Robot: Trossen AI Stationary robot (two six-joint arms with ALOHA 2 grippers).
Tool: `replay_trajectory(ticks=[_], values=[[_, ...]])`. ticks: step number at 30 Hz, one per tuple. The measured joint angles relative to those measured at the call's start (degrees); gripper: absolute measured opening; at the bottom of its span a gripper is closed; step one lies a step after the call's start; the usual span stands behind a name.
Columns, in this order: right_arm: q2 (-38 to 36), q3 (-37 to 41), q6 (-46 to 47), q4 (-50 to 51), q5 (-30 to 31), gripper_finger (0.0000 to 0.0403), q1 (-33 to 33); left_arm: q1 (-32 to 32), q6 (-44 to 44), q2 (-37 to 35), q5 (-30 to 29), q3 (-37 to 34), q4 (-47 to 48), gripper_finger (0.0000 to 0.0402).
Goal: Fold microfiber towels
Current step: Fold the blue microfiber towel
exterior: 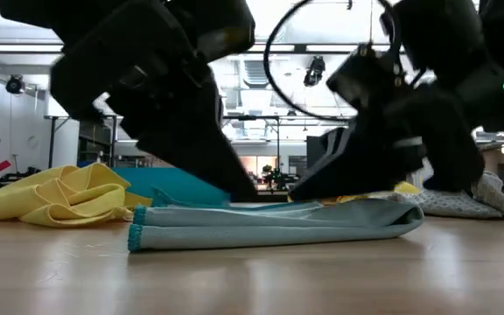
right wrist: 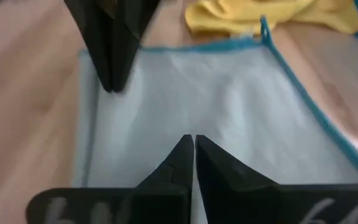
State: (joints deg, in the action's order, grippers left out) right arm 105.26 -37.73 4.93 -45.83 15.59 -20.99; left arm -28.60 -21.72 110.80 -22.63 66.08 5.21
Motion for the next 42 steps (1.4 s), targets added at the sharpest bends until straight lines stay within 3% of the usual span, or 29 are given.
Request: replay_trajectory(ticks=[9,16,21,29,42], values=[[0.8,1.1,0.6,1.4,1.5,0.0008,0.9,0.1,-8.4,0.0,9.1,-4.2,-2.8,0.0001],[-3.1,1.9,0.4,4.5,2.5,0.0008,1.3,0.2,-6.7,-0.6,10.5,-4.2,-3.4,0.0],[-9.4,1.9,0.6,12.5,1.7,0.0008,0.7,0.5,-6.4,-2.6,10.6,-4.3,-1.8,0.0],[-16.0,2.1,3.7,20.0,-11.1,0.0008,-0.8,0.2,-6.4,-5.0,14.2,-4.2,0.3,0.0],[-9.9,2.6,7.5,18.6,-14.6,0.0008,-1.6,-1.6,-10.2,-4.7,16.3,-5.6,0.2,0.0]])
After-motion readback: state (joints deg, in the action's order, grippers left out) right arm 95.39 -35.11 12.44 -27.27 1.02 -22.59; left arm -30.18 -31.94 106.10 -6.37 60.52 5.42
